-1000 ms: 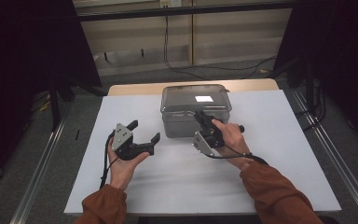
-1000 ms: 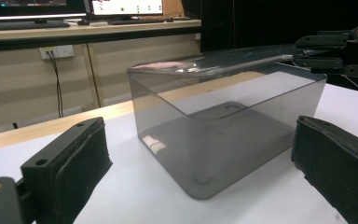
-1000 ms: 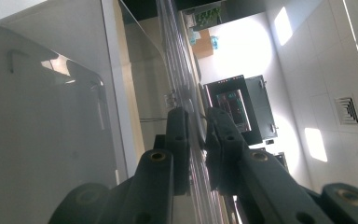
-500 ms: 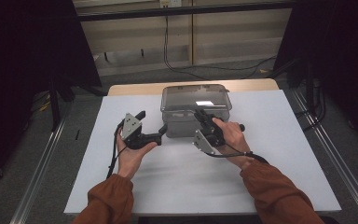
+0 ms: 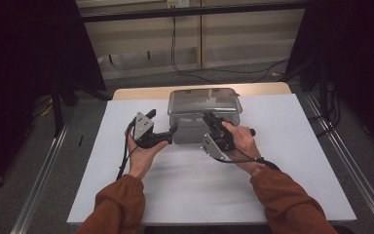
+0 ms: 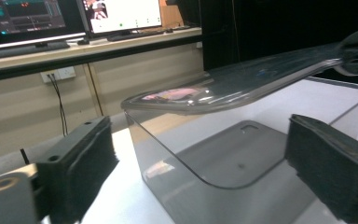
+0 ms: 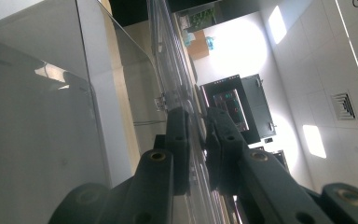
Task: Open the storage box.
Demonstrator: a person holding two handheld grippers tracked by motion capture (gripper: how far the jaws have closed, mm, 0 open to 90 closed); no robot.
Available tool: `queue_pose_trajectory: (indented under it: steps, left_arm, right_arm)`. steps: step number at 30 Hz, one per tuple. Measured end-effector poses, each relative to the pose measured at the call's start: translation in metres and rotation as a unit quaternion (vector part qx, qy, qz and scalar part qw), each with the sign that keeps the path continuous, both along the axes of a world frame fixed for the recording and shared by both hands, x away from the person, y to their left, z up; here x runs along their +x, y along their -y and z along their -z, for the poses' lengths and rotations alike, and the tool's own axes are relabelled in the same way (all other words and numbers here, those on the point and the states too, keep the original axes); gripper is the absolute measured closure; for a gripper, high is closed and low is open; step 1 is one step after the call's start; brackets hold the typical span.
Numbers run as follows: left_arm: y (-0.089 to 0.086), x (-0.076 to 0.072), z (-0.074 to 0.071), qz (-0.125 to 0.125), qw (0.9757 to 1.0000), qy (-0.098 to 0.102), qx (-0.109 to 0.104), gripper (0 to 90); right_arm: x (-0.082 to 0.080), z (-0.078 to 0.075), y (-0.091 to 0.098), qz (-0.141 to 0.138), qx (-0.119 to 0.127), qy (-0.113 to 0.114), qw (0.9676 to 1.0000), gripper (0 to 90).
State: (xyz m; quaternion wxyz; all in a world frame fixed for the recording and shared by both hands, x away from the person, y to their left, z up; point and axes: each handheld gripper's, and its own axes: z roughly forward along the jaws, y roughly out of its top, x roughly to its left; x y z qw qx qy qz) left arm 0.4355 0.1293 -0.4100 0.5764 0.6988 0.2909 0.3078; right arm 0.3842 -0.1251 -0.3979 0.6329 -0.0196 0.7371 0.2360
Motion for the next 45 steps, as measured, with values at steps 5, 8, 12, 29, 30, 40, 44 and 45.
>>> queue_pose_trajectory:
  steps: [5, 8, 12, 29, 30, 40, 44, 45]
  left_arm:
    - [0.003, 0.009, -0.002, -0.006, 1.0, 0.003, 0.001, 10.1]
    - [0.007, 0.013, -0.005, -0.001, 1.0, 0.006, -0.002, 13.1]
    - [0.014, 0.018, -0.009, 0.001, 0.9998, 0.022, 0.001, 14.1]
    - [0.019, 0.022, -0.005, 0.007, 0.9987, 0.045, 0.023, 39.5]
    - [0.02, 0.022, -0.004, 0.007, 0.9986, 0.046, 0.024, 42.9]
    - [0.017, 0.025, -0.003, 0.007, 0.9981, 0.05, 0.035, 50.6]
    - [0.019, 0.024, -0.003, 0.007, 0.998, 0.052, 0.034, 50.5]
    - [0.018, 0.024, -0.003, 0.006, 0.998, 0.052, 0.035, 50.5]
  right_arm:
    - [0.002, -0.003, -0.001, -0.002, 0.0, 0.003, 1.0, 80.4]
    - [0.003, -0.005, -0.001, -0.001, 0.006, 0.004, 1.0, 80.4]
    - [0.003, -0.006, -0.001, -0.001, 0.009, 0.004, 1.0, 80.4]
    - [0.003, -0.004, 0.0, -0.001, 0.018, -0.004, 0.9998, 79.5]
    - [0.003, -0.004, 0.0, -0.001, 0.02, -0.005, 0.9998, 79.3]
    - [0.003, 0.0, 0.01, 0.008, 0.069, -0.038, 0.9968, 70.0]
    - [0.007, 0.0, 0.017, 0.016, 0.092, -0.057, 0.994, 64.5]
    - [0.008, 0.0, 0.018, 0.019, 0.098, -0.061, 0.9931, 62.7]
